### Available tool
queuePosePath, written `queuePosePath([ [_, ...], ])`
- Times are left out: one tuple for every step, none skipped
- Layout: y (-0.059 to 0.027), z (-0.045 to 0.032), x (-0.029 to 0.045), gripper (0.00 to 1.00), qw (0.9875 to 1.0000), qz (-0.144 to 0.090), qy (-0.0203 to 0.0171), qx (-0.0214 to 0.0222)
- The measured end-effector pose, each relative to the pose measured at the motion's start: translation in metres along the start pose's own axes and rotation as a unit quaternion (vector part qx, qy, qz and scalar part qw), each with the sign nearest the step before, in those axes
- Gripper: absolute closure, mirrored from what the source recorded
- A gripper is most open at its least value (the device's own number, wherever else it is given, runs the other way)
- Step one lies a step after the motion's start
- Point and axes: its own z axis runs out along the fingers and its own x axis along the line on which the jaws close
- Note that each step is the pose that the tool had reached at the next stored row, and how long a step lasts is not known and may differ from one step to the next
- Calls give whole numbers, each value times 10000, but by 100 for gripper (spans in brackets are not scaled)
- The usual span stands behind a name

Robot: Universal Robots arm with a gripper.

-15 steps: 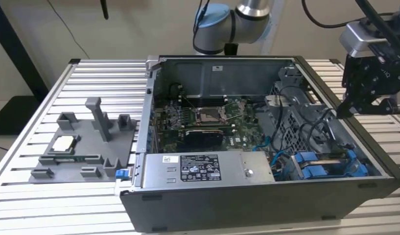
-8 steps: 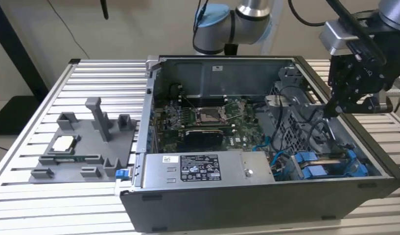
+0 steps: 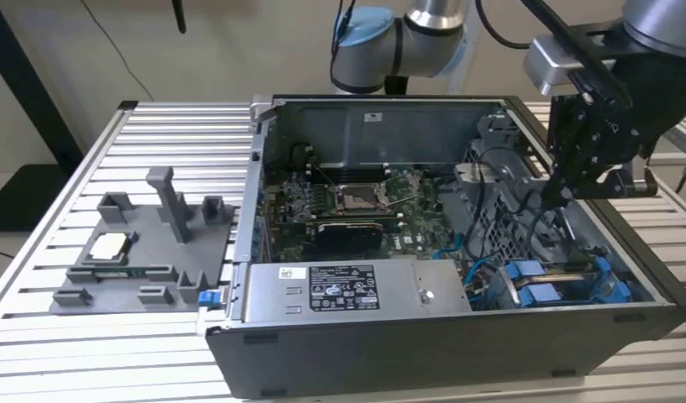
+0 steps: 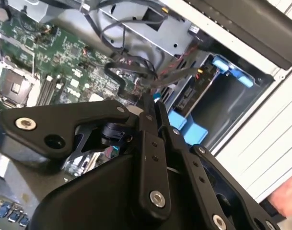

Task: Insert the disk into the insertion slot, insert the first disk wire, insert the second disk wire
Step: 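Insert the second disk wire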

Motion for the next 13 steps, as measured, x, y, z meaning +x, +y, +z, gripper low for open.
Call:
queuePosePath([
  [11,-2,2,84,10000,-4,52,1],
  [21,-2,4,84,10000,-7,93,2],
  [32,-3,6,84,9999,-10,135,4],
  [43,-4,10,84,9998,-12,175,4],
  [53,-5,14,84,9998,-14,212,5],
  [63,-6,19,84,9997,-16,248,6],
  [69,-7,28,84,9996,-18,271,8],
  [74,-10,38,84,9996,-20,278,14],
  [78,-11,50,84,9996,-24,278,30],
  [83,-11,65,84,9996,-29,276,61],
  [87,-12,81,84,9996,-36,275,101],
  [92,-12,97,84,9995,-43,274,147],
  [95,-13,115,84,9994,-52,272,199],
])
